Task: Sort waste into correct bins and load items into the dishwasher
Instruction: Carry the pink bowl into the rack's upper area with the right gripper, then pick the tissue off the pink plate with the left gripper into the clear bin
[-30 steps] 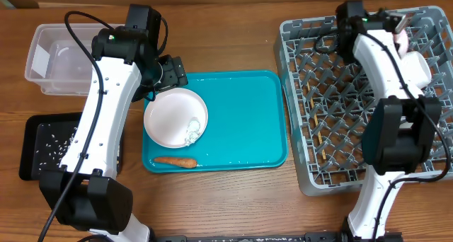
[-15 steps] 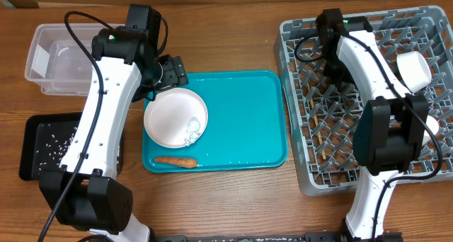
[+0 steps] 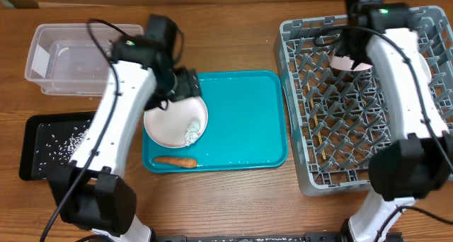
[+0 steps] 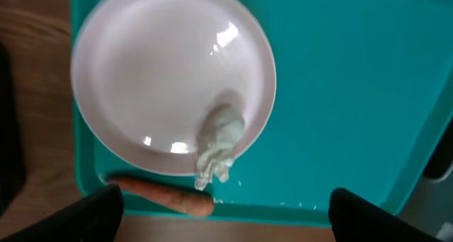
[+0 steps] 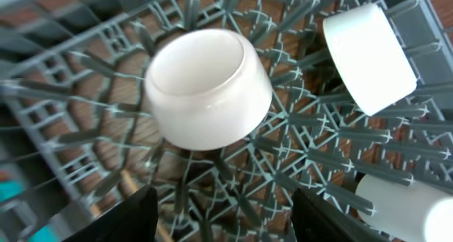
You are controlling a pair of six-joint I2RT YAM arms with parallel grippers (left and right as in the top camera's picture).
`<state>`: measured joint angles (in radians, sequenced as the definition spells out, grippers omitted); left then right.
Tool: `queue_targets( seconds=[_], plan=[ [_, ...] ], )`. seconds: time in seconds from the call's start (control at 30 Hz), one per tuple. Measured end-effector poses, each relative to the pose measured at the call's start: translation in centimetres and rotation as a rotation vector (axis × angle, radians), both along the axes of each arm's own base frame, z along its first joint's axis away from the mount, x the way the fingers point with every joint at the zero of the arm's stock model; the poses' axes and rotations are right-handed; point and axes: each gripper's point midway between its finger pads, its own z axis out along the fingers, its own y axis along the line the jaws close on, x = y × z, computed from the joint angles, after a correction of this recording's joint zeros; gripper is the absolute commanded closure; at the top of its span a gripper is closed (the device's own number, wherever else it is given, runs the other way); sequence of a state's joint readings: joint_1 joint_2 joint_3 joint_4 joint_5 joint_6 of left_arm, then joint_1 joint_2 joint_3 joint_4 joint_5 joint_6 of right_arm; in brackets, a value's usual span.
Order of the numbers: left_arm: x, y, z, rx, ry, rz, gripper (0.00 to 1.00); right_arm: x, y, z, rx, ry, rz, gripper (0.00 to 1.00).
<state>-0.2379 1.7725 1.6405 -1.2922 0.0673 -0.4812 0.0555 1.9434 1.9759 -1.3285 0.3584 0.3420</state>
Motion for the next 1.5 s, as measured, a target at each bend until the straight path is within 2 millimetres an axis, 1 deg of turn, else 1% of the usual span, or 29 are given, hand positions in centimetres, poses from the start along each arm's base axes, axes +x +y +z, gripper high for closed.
queue_targets(
  seconds=[0.1,0.2,0.23,0.33,0.4,0.47,0.57,0.7,0.83,0.9,0.93,1.03,1.17,1.2,1.27,1.4,1.5],
  plan=[
    [-1.9,-1.4,-2.6,0.013,0.065,-0.05,0.06,-0.2,-0.4,0.3,0.055,-0.004,0.004,0.37],
    [-3.9,-2.4,-5.4,0.027,0.119,-0.095,0.12,-0.3,-0.7,-0.1,0.093,0.006,0.003,0.37],
    [-4.3,-2.6,-6.3,0.03,0.13,-0.1,0.13,-0.3,-0.9,-0.1,0.102,0.007,0.0,0.37],
    [-5.3,-2.6,-8.4,0.042,0.148,-0.1,0.14,-0.4,-1.1,-0.2,0.118,0.008,-0.005,0.38],
    [-5.3,-2.2,-9.3,0.059,0.139,-0.08,0.14,-0.4,-0.9,-0.3,0.124,0.01,0.0,0.38],
    [-4.8,-1.9,-9.8,0.074,0.117,-0.066,0.14,-0.4,-0.8,-0.3,0.129,0.011,0.002,0.38],
    [-3.5,-1.6,-9.8,0.095,0.061,-0.051,0.14,-0.4,-0.8,-0.3,0.132,0.011,0.004,0.38],
    [-2.6,-1.3,-9.7,0.115,0.02,-0.032,0.17,-0.4,-0.7,-0.3,0.134,0.012,0.005,0.38],
    [-2.0,-1.0,-9.8,0.124,0.002,-0.024,0.19,-0.5,-0.7,-0.3,0.134,0.015,0.005,0.38],
    [-2.0,-0.9,-10.3,0.133,0.014,-0.023,0.22,-0.5,-0.7,-0.3,0.133,0.016,0.007,0.38],
    [-2.1,-0.9,-10.7,0.137,0.025,-0.023,0.25,-0.5,-0.8,-0.3,0.133,0.017,0.007,0.38],
    [-2.4,-0.8,-12.2,0.151,0.07,-0.021,0.36,-0.5,-0.7,-0.3,0.133,0.017,0.007,0.38],
    [-2.7,-0.7,-13.7,0.164,0.11,-0.02,0.65,-0.5,-0.8,-0.3,0.133,0.017,0.007,0.38],
    [-2.7,-0.7,-13.9,0.166,0.113,-0.021,0.74,-0.6,-0.7,-0.3,0.133,0.018,0.008,0.38],
    [-2.7,-0.7,-13.9,0.166,0.115,-0.018,0.96,-0.5,-0.7,-0.3,0.133,0.017,0.008,0.38],
    [-2.9,-0.6,-13.9,0.169,0.122,-0.024,0.96,-0.6,-0.7,-0.3,0.133,0.018,0.008,0.38],
    [-3.6,-0.1,-13.6,0.18,0.16,-0.019,0.96,-0.6,-0.7,-0.3,0.133,0.018,0.007,0.38]
  ],
)
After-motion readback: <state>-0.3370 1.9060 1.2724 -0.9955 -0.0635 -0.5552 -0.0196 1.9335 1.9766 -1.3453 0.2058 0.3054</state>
